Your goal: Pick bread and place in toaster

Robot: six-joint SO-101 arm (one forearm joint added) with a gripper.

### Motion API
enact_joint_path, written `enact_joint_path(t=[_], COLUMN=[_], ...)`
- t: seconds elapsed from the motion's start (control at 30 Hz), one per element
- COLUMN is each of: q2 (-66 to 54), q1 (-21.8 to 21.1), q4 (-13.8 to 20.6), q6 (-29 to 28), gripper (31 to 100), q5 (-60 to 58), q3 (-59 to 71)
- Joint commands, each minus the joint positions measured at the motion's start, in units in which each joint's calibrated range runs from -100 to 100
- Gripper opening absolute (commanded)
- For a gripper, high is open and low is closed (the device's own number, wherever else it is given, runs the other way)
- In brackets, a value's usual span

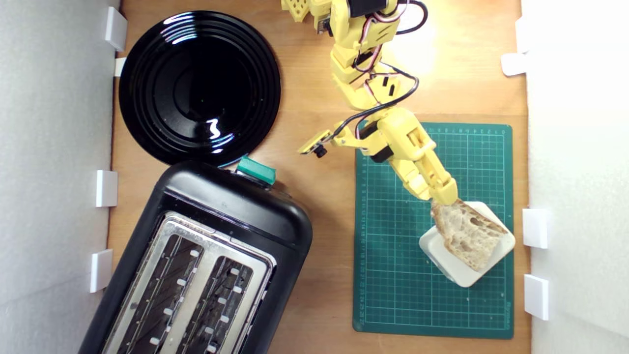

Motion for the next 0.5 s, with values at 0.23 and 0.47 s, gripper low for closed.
enact_joint_path(t=[0.23, 0.47], q2=[-0.5, 2.7], q1=[-0.9, -0.9], q4=[-0.5, -0.5], q6=[0.0, 0.3], gripper=[76.3, 76.3], q5=[-1.7, -1.8], q3=[-3.8, -5.4])
